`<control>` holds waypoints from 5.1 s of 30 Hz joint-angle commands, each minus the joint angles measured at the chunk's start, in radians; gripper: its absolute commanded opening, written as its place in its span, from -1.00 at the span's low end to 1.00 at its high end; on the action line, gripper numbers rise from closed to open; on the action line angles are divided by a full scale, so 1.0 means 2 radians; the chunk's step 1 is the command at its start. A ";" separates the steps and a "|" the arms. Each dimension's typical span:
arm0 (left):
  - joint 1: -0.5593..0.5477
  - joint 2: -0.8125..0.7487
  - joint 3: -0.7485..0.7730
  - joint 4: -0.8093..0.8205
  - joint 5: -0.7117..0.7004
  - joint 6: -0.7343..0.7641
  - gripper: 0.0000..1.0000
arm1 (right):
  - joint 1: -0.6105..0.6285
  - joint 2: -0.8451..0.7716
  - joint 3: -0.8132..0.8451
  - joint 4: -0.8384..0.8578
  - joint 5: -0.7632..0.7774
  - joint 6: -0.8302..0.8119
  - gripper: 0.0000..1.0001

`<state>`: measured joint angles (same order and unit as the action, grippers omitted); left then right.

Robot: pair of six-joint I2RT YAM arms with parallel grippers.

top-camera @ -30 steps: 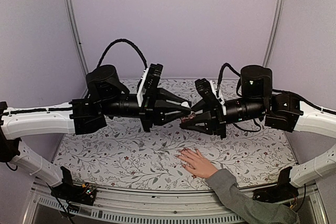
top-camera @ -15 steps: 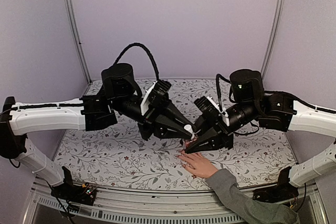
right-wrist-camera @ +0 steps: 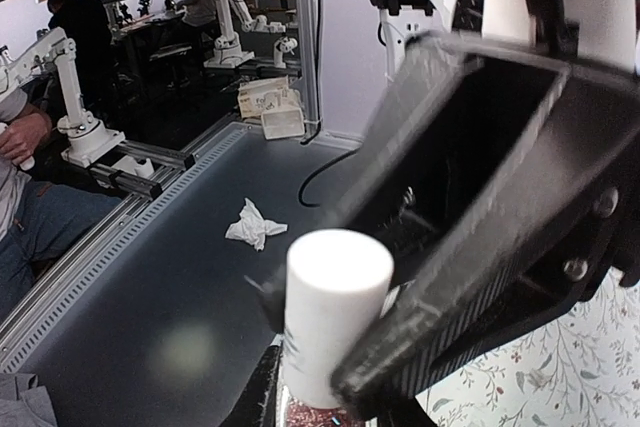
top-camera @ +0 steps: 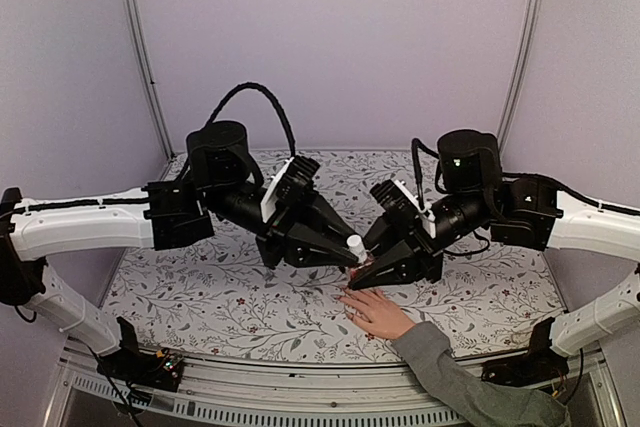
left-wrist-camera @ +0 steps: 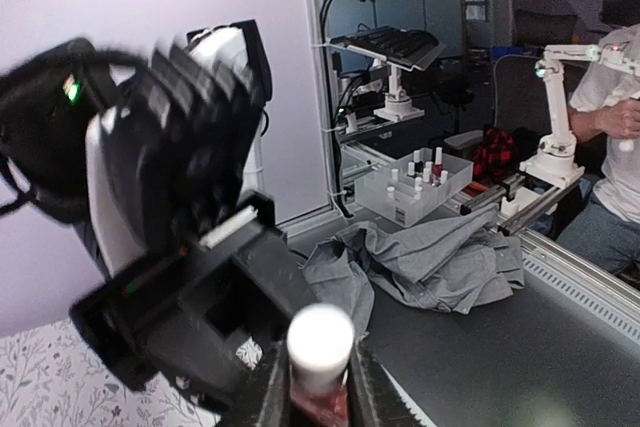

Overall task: Paint the nails
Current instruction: Screw the nail polish bottle.

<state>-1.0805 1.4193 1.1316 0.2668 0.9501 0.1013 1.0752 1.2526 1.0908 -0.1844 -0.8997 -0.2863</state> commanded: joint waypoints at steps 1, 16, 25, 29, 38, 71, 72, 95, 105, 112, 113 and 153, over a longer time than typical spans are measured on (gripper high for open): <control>0.025 -0.008 -0.032 -0.078 -0.053 0.000 -0.46 | 0.012 -0.020 0.045 0.093 -0.042 -0.008 -1.00; 0.029 -0.132 -0.138 0.055 -0.285 -0.113 -0.12 | 0.012 -0.034 0.017 0.116 0.406 0.047 -1.00; 0.006 -0.127 -0.120 0.094 -0.421 -0.175 -0.05 | 0.014 -0.005 0.017 0.103 0.538 0.055 -1.00; -0.001 -0.100 -0.094 0.106 -0.456 -0.192 -0.04 | 0.021 0.007 0.021 0.102 0.568 0.053 -1.00; -0.012 -0.027 -0.024 0.094 -0.500 -0.195 -0.03 | 0.035 0.026 0.031 0.093 0.595 0.048 -1.00; -0.005 -0.021 -0.058 0.043 -0.198 -0.099 -1.00 | 0.009 -0.032 0.029 0.099 0.173 0.028 -1.00; -0.005 -0.019 -0.056 0.038 -0.179 -0.094 -1.00 | 0.009 -0.033 0.031 0.098 0.143 0.024 -1.00; -0.003 0.098 0.033 -0.033 0.122 -0.031 -1.00 | 0.033 0.003 0.075 0.144 -0.168 0.011 -1.00; 0.003 0.065 0.011 -0.007 0.092 -0.038 -0.73 | 0.037 -0.009 0.070 0.130 -0.151 0.005 -1.00; 0.017 0.040 0.003 -0.008 0.050 -0.049 -0.39 | 0.037 -0.007 0.066 0.125 -0.122 0.000 -1.00; 0.020 0.035 0.002 -0.009 0.045 -0.049 -0.33 | 0.036 -0.008 0.064 0.124 -0.113 -0.001 -1.00; -0.049 -0.028 -0.035 0.098 -0.608 -0.152 -0.01 | 0.035 0.022 0.019 0.094 0.631 0.077 -1.00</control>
<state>-1.1618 1.3201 1.0004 0.4717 -0.1619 -0.1890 1.1297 1.2884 1.1095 -0.0139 0.2604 -0.1493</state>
